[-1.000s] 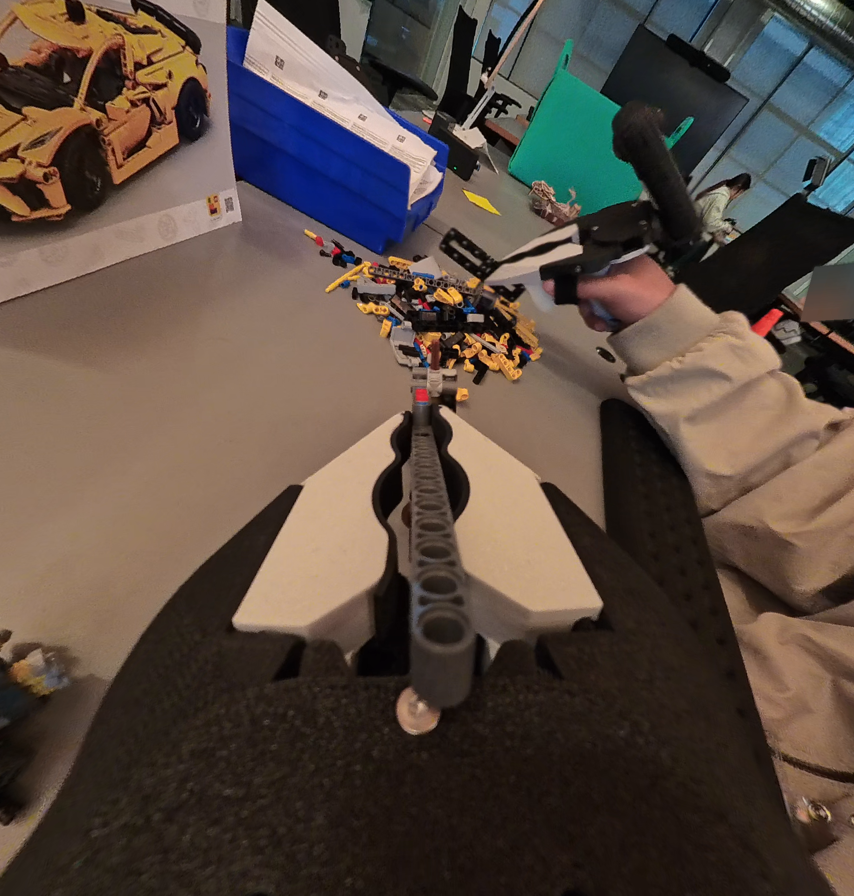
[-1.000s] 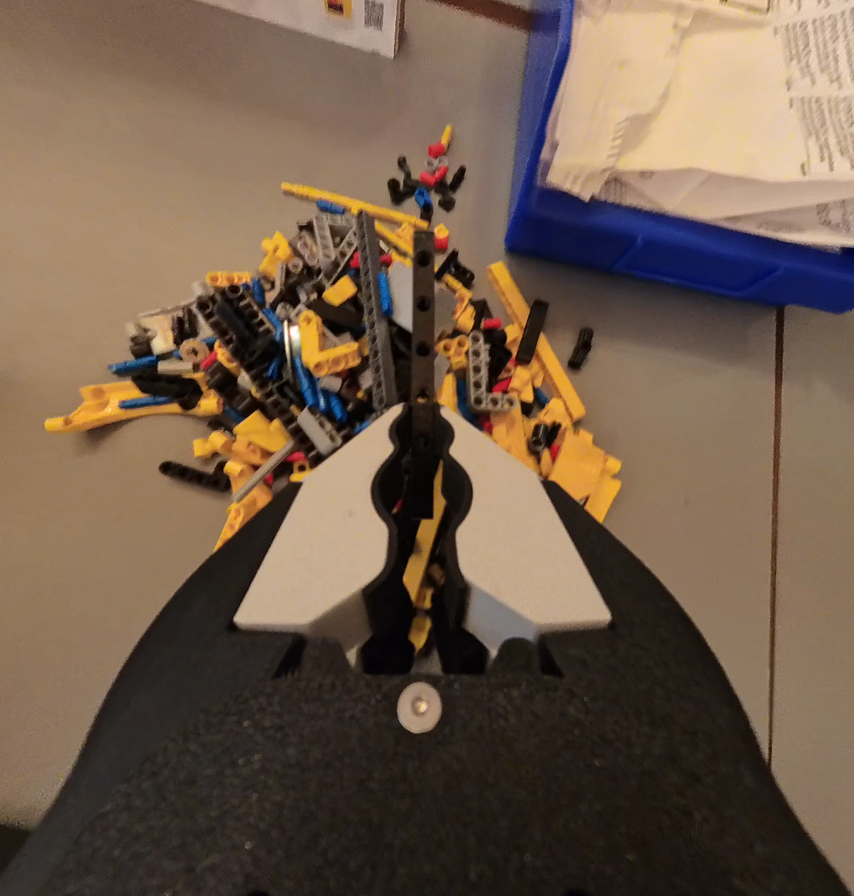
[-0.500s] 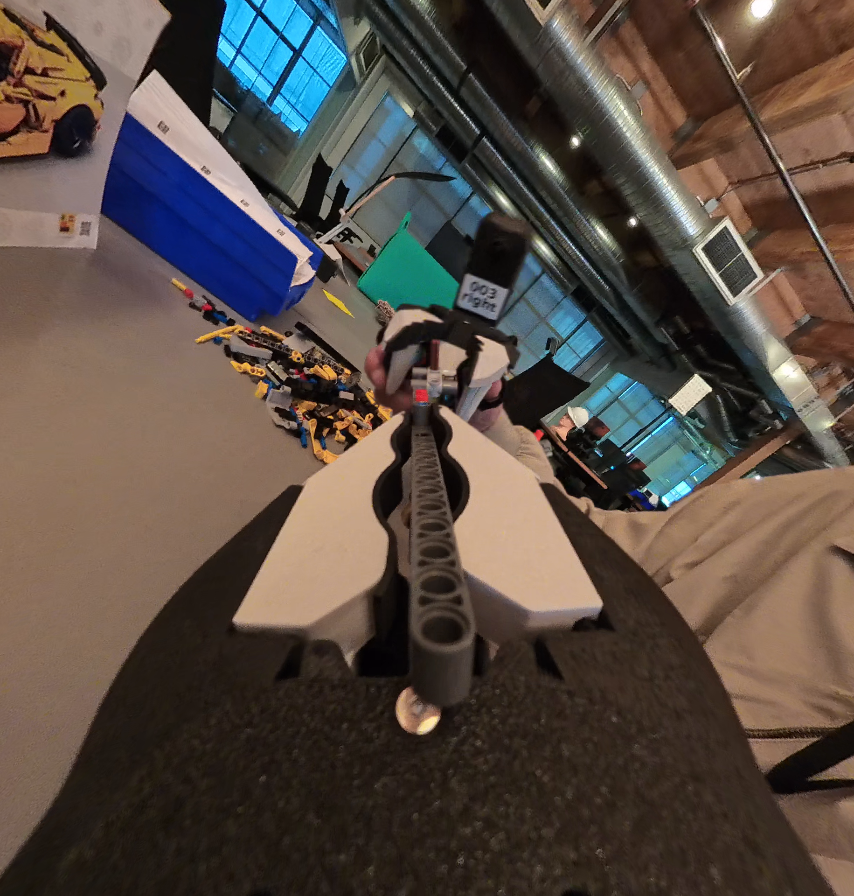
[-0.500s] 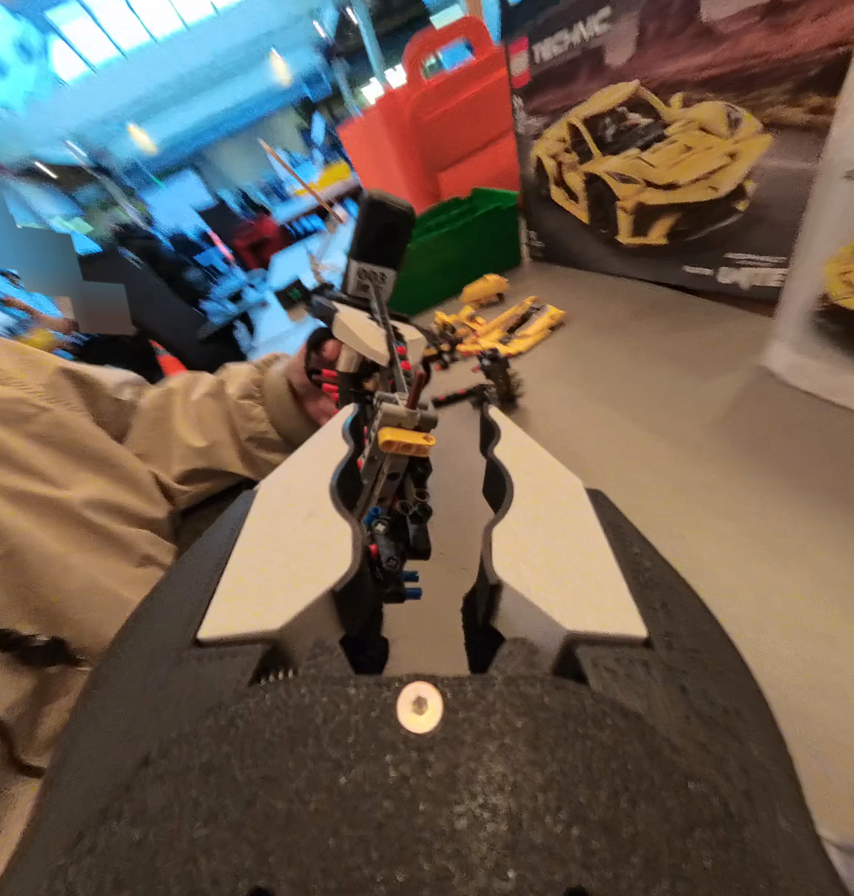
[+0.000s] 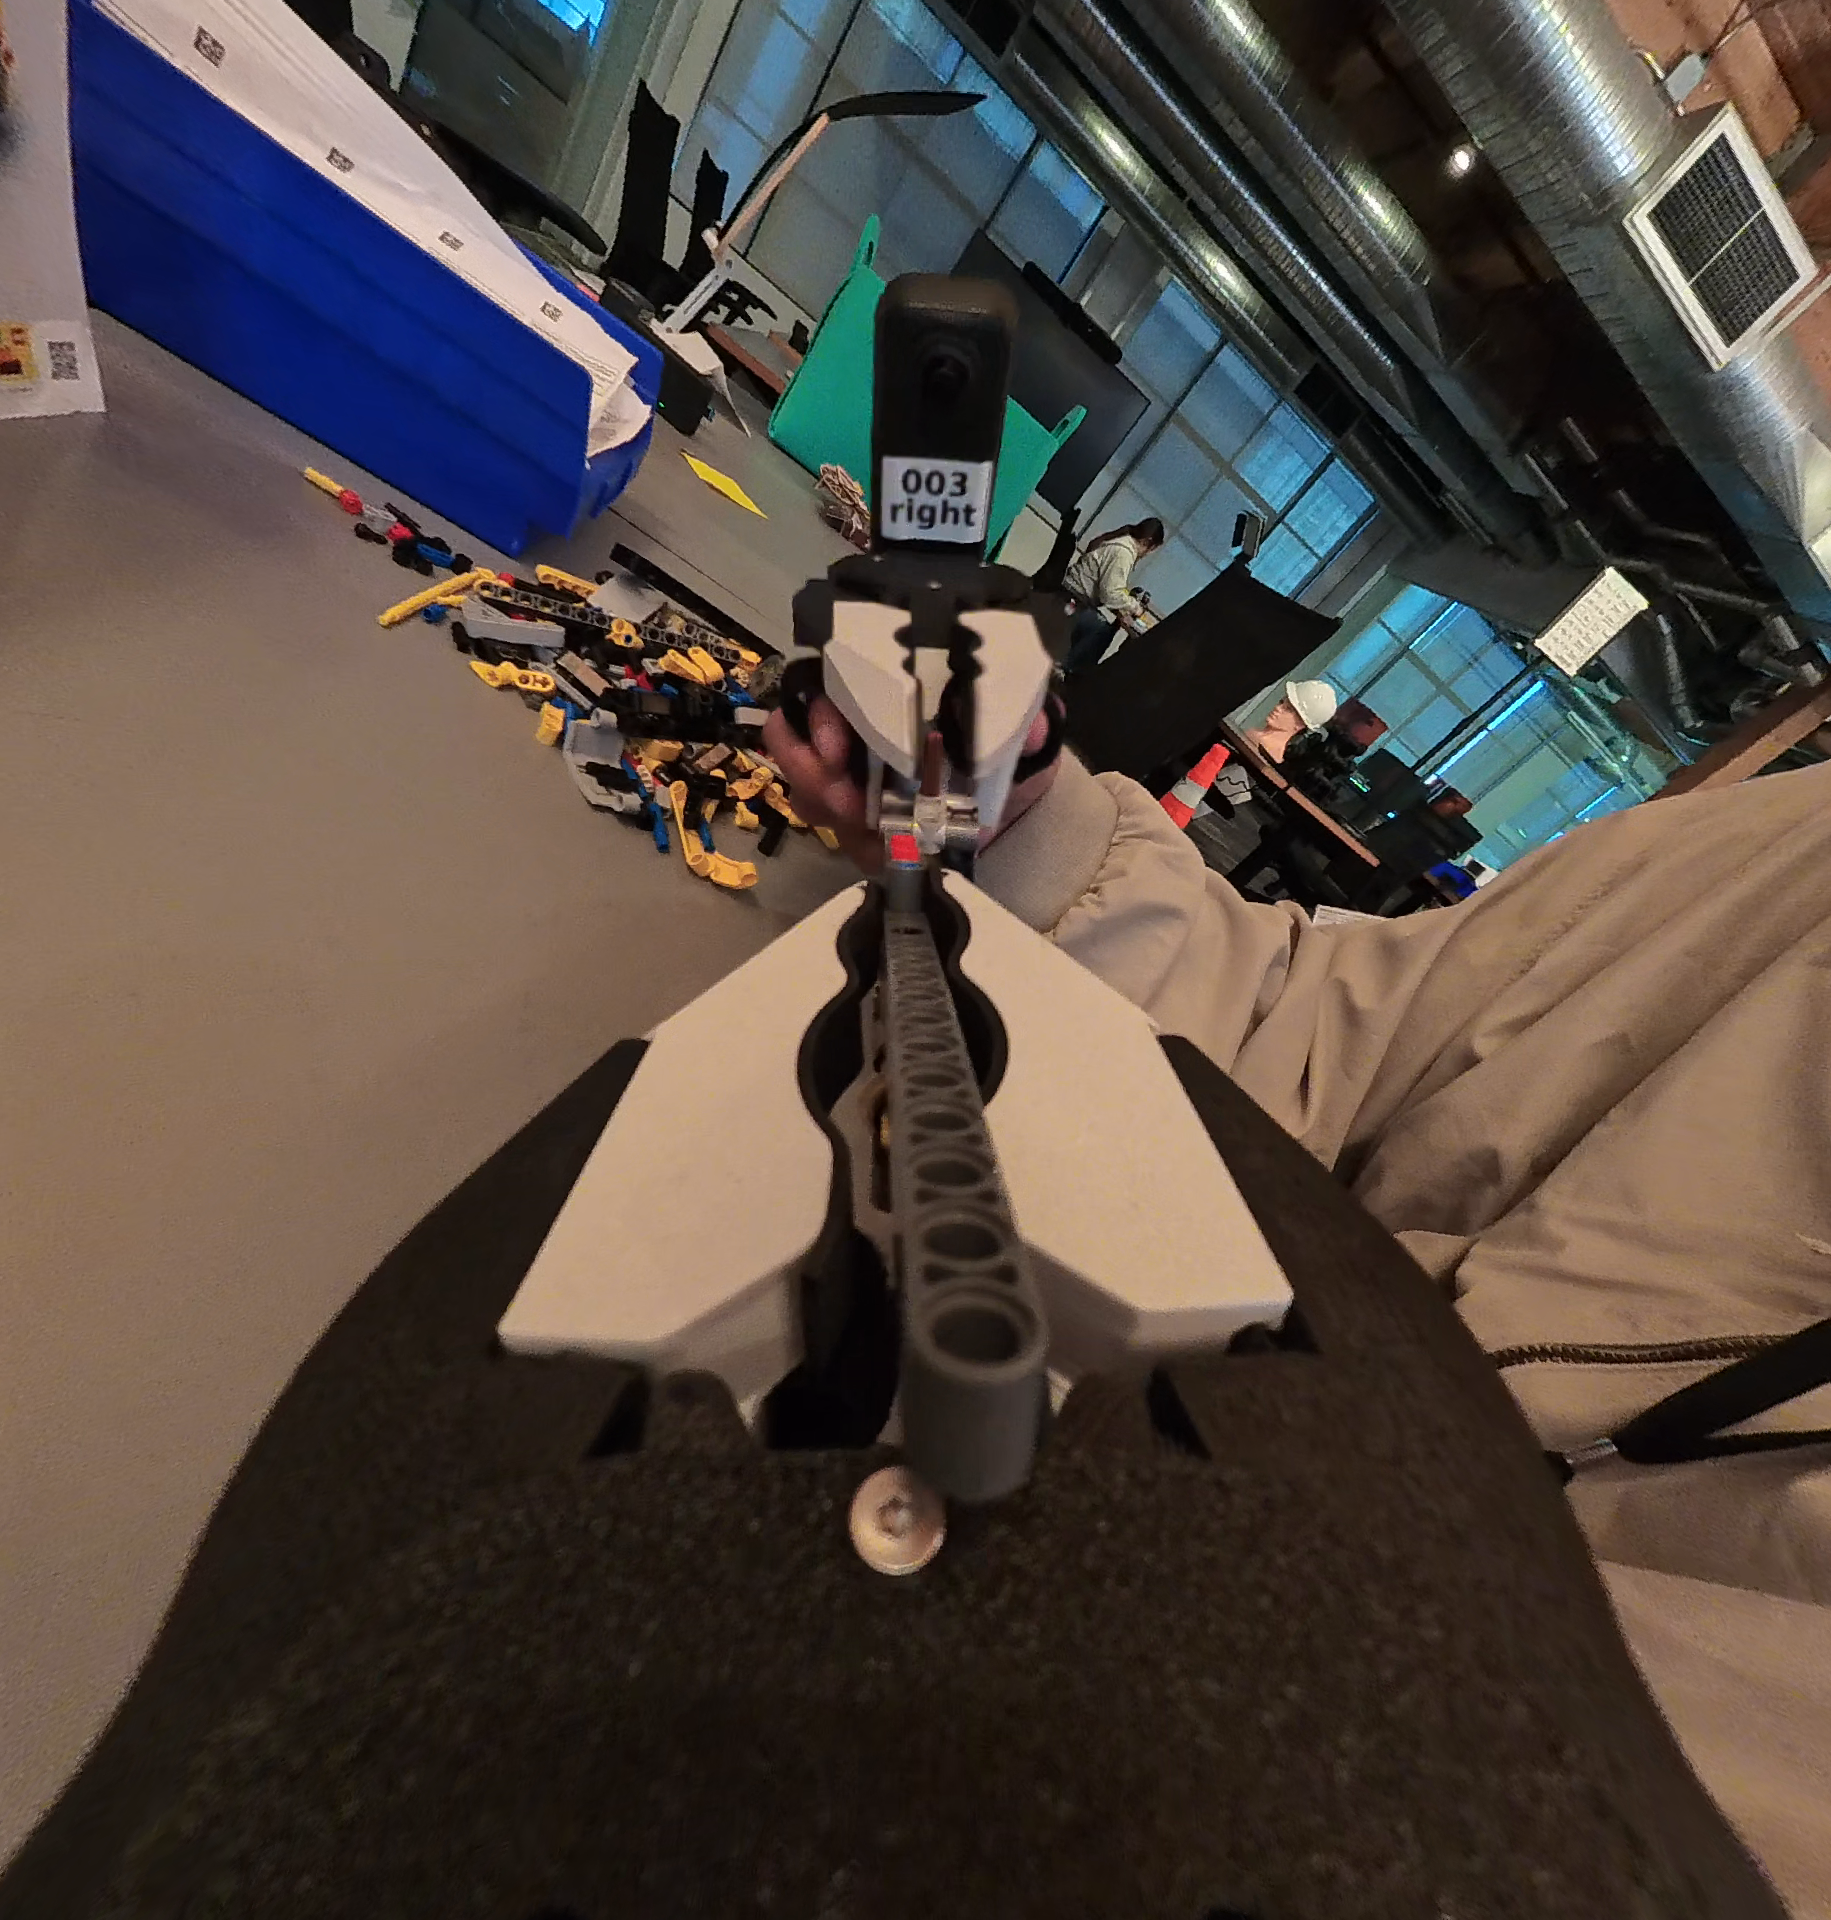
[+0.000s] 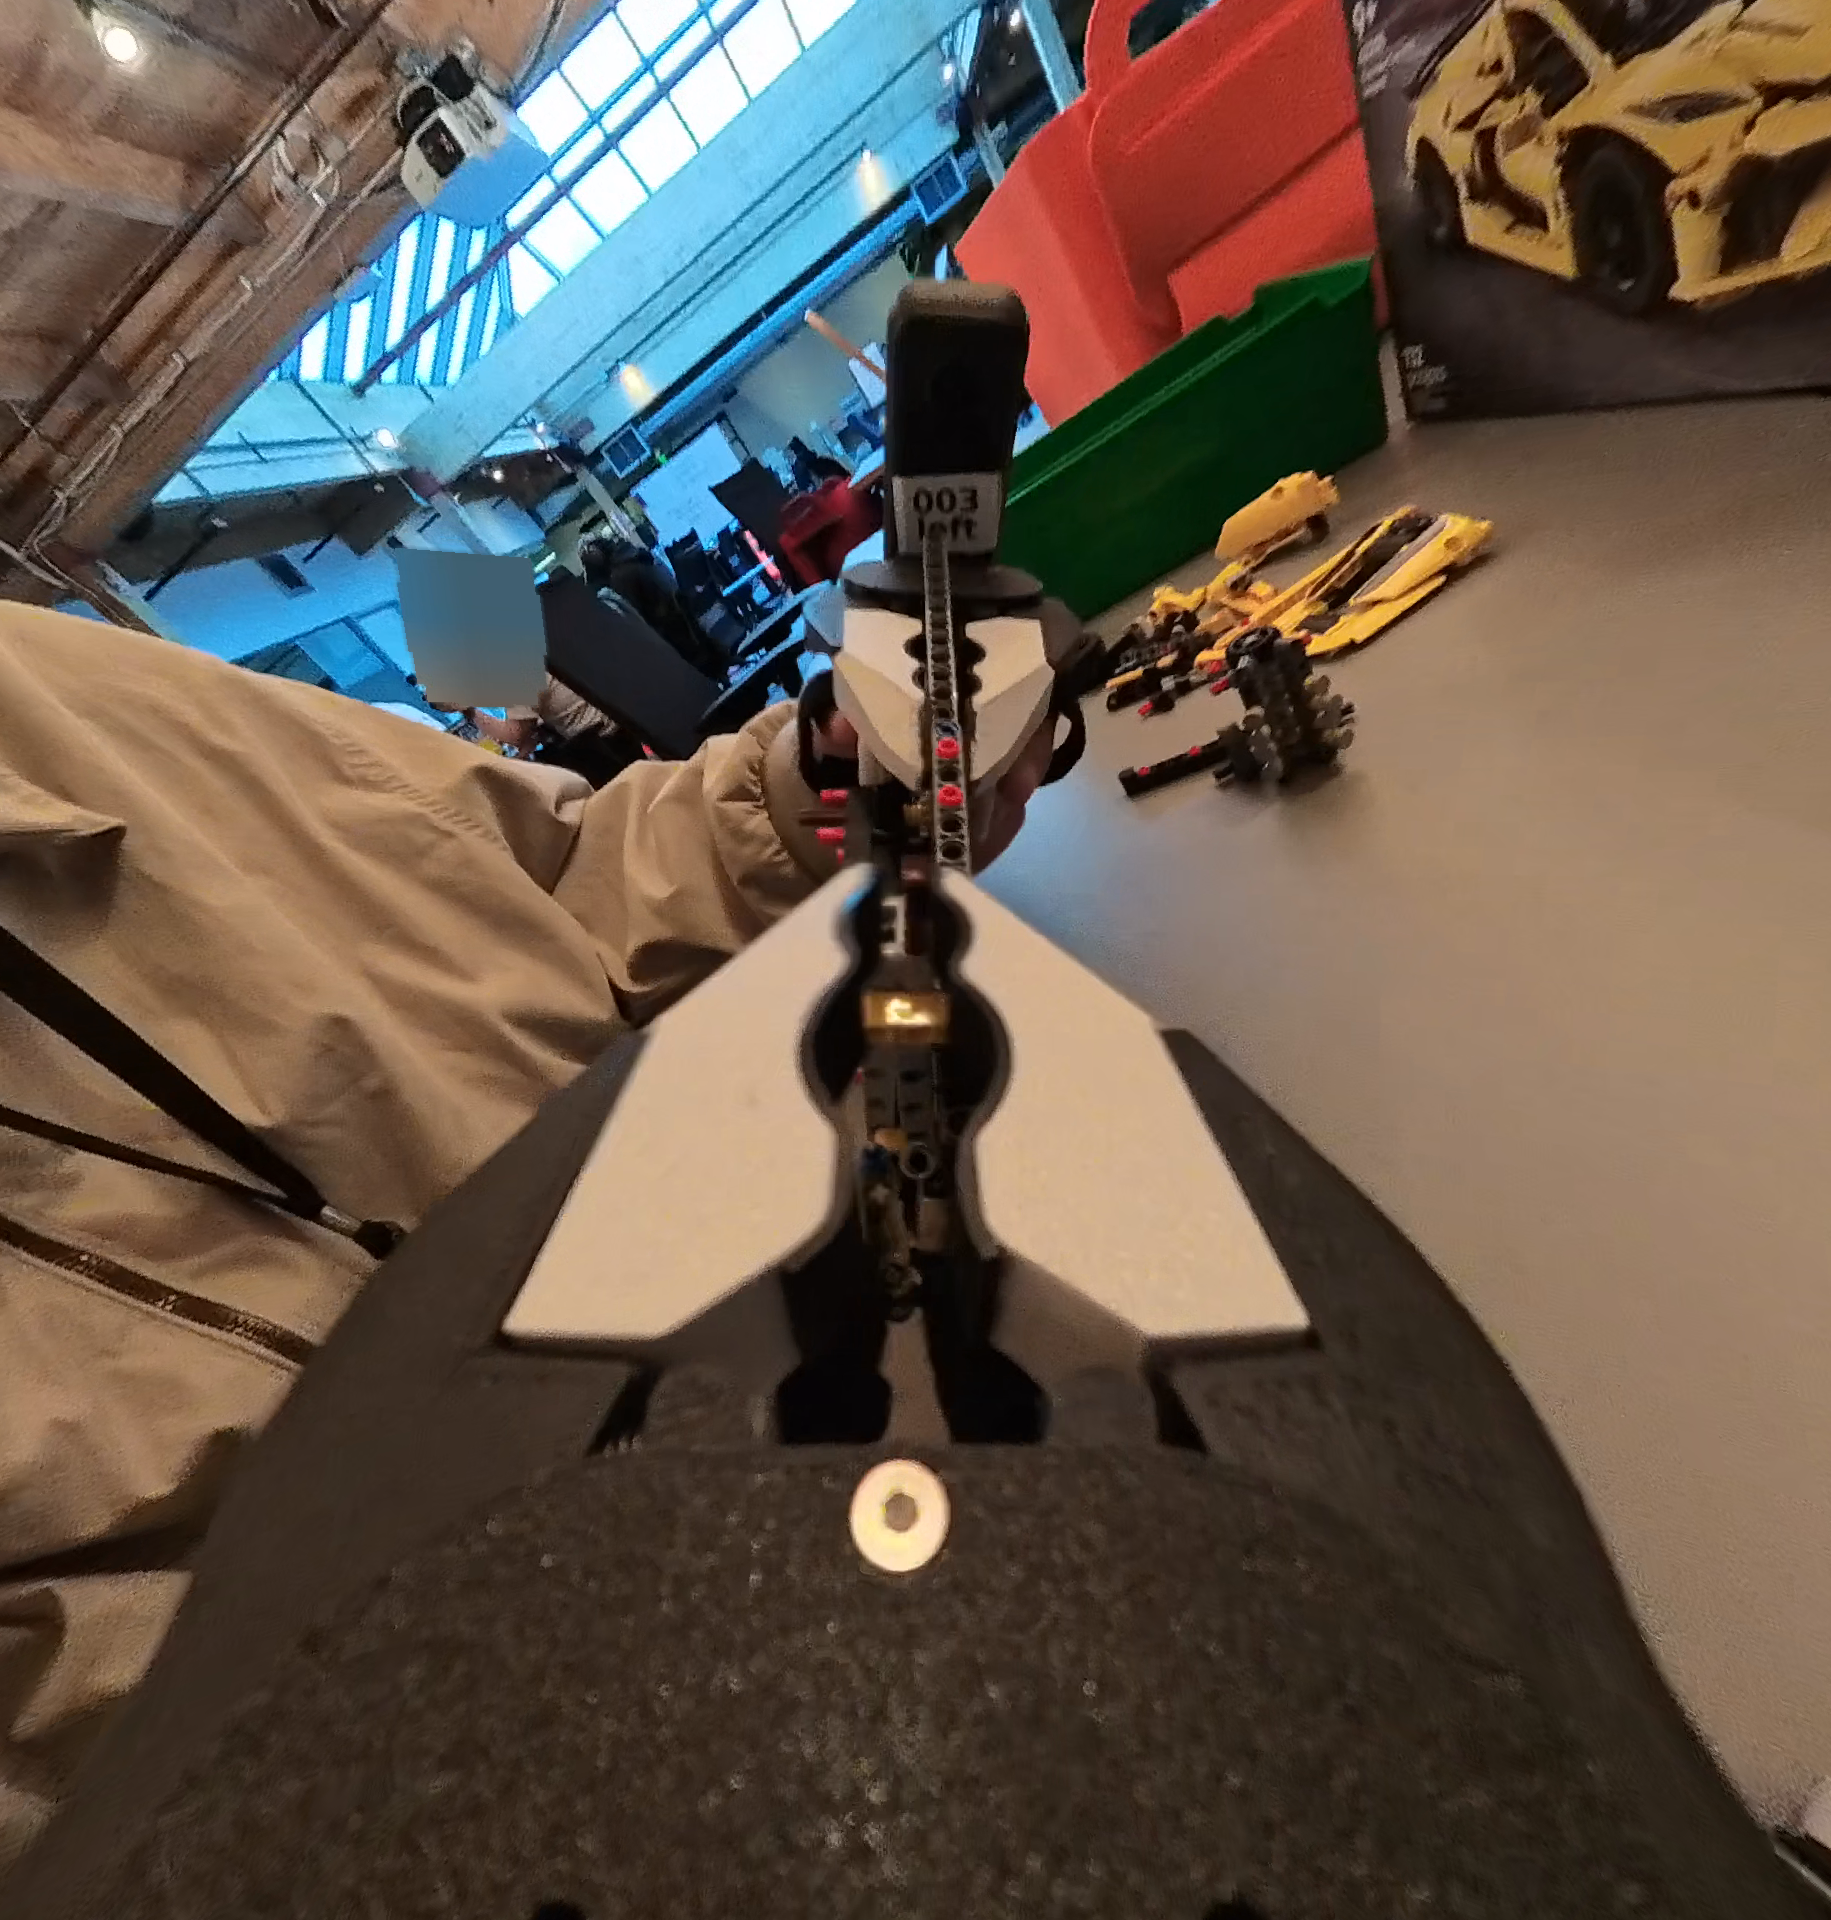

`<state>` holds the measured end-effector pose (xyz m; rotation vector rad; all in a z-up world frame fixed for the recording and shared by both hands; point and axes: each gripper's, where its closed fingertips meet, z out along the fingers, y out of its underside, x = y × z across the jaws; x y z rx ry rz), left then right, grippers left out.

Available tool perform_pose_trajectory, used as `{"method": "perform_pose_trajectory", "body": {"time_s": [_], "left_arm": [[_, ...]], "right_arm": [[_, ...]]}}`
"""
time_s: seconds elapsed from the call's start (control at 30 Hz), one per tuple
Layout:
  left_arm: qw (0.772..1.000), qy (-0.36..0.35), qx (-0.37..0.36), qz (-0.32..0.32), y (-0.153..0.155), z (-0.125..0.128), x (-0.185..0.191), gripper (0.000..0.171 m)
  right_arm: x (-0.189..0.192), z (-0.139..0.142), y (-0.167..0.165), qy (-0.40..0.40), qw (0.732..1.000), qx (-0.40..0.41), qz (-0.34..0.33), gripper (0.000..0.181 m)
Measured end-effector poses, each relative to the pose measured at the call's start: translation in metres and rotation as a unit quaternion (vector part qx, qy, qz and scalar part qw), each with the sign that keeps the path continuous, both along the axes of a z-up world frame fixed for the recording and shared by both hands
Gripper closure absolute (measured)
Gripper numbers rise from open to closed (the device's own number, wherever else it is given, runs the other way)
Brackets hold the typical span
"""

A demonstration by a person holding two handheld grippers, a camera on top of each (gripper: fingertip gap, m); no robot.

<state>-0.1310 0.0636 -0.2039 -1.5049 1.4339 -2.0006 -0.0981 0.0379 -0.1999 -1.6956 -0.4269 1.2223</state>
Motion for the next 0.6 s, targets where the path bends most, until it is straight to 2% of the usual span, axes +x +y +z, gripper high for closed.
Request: {"method": "perform_pose_trajectory", "body": {"time_s": [0.13, 0.37, 0.47, 0.6], "left_arm": [[1.0, 0.007, 0.0, 0.011, 0.003, -0.003, 0.002, 0.163], [1.0, -0.006, -0.012, 0.023, 0.007, 0.001, 0.004, 0.163], [0.999, 0.001, 0.001, 0.032, 0.011, -0.004, 0.004, 0.163], [0.999, -0.018, -0.027, 0.031, 0.011, 0.004, 0.004, 0.163]], "right_arm": [[0.006, -0.005, 0.005, -0.016, 1.0, -0.004, -0.019, 0.179], [0.014, 0.003, 0.011, 0.019, 0.999, 0.002, -0.045, 0.179], [0.015, -0.005, 0.016, 0.017, 0.998, -0.014, -0.057, 0.179], [0.015, 0.008, 0.017, 0.069, 0.996, -0.007, -0.057, 0.179]]}}
